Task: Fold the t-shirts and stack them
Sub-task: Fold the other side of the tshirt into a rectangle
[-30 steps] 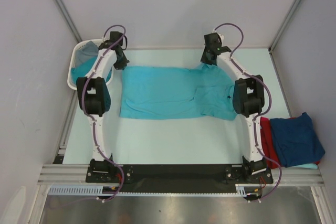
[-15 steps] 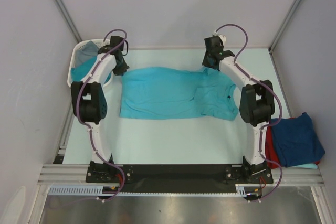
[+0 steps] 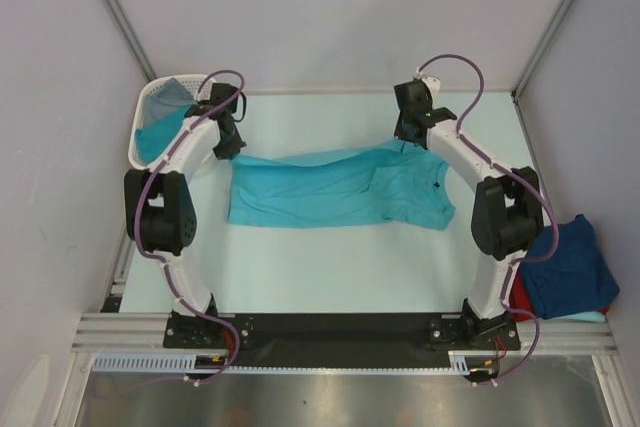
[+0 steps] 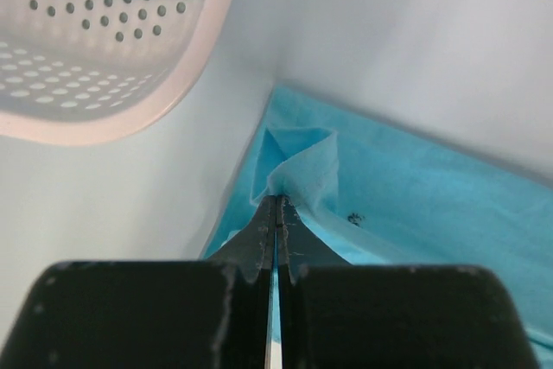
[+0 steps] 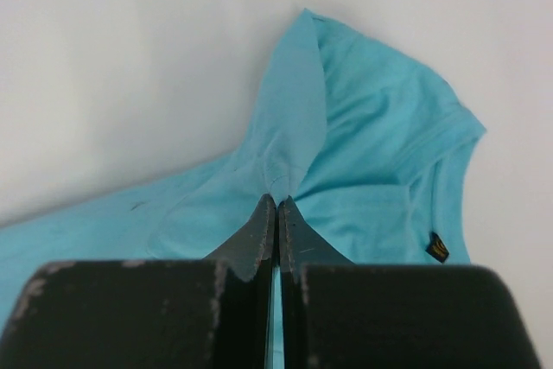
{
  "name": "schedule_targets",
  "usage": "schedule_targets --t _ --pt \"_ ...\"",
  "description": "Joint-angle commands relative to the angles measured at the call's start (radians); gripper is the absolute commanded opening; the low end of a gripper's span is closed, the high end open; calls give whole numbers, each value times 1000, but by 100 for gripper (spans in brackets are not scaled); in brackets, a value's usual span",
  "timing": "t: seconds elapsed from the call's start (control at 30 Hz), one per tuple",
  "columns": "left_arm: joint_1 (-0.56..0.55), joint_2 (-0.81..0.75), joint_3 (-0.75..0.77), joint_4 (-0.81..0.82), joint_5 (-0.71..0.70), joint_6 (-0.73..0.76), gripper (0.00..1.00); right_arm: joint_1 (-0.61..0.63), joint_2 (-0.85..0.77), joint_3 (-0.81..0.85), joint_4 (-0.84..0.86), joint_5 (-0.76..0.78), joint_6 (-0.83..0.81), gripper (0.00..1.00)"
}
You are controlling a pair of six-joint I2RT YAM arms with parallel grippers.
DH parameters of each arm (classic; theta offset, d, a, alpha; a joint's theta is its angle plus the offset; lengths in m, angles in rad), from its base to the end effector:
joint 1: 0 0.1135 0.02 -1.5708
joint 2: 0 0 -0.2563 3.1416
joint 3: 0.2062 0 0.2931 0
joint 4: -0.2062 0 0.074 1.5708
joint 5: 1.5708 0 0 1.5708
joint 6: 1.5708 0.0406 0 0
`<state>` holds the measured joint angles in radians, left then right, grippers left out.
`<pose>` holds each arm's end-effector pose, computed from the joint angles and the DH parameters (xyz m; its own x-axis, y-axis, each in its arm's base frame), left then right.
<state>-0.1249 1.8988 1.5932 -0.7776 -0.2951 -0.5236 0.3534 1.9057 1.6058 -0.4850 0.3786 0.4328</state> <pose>0.4451 -0.0440 0.2274 -0.7511 -0.3878 -0.5342 -0.4521 0.8919 -0.0117 0.4509 0.1503 0.2492 -0.6339 0.1815 -0.7518 0.2089 0.9761 0.0596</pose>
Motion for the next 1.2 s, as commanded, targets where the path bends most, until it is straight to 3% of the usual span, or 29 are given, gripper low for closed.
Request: schedule_targets --t 0.0,0.67,1.17 --pt "-9 -87 -51 31 -35 -13 0 7 -98 -55 -15 66 17 0" --pt "-9 -141 -168 26 -87 -10 0 35 -252 -247 -113 126 98 0" --pt "-32 -156 -168 23 -108 -3 0 94 -339 -394 -165 151 146 0"
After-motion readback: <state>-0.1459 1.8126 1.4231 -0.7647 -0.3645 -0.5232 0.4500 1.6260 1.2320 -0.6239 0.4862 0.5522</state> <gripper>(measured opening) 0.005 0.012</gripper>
